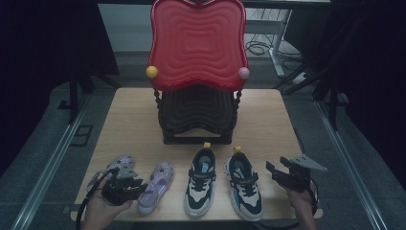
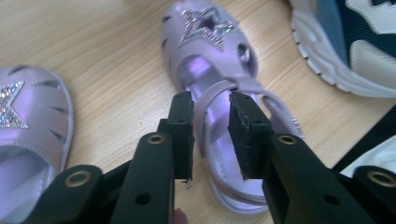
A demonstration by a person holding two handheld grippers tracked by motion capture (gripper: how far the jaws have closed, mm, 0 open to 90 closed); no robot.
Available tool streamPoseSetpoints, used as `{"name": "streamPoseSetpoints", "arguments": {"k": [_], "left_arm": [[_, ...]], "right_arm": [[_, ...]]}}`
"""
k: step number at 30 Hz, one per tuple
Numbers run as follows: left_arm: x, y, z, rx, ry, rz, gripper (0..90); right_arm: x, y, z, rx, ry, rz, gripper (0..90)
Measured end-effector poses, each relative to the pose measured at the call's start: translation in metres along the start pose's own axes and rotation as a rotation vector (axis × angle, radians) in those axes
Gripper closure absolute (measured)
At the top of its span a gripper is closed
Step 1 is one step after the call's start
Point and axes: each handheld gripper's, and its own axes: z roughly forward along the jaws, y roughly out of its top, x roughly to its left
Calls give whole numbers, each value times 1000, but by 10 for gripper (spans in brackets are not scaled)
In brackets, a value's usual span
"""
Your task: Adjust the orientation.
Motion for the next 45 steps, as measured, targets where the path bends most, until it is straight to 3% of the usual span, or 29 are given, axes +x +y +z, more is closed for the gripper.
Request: {"name": "streamPoseSetpoints", "arguments": {"k": [6,10,13,20,33,45], "left_arm": [[2,1,16,49,3,5,657],[2,2,27,67,4,12,724],[3,3,30,65,19,10,801],[3,2,29,31,38,-20,839],[11,-1,11,-62,54,-66,856],[39,-23,-12,-62,104,-134,853]], "right_arm": [[1,0,1,2,4,-1,352],[0,-1,3,8,1,4,352],[0,-2,2,10,1,2,352],[-1,-1,0,1,-2,3,352],[-2,-1,-1,-1,-2,4,352],[-2,-1,0,2,-5,9,352]]}}
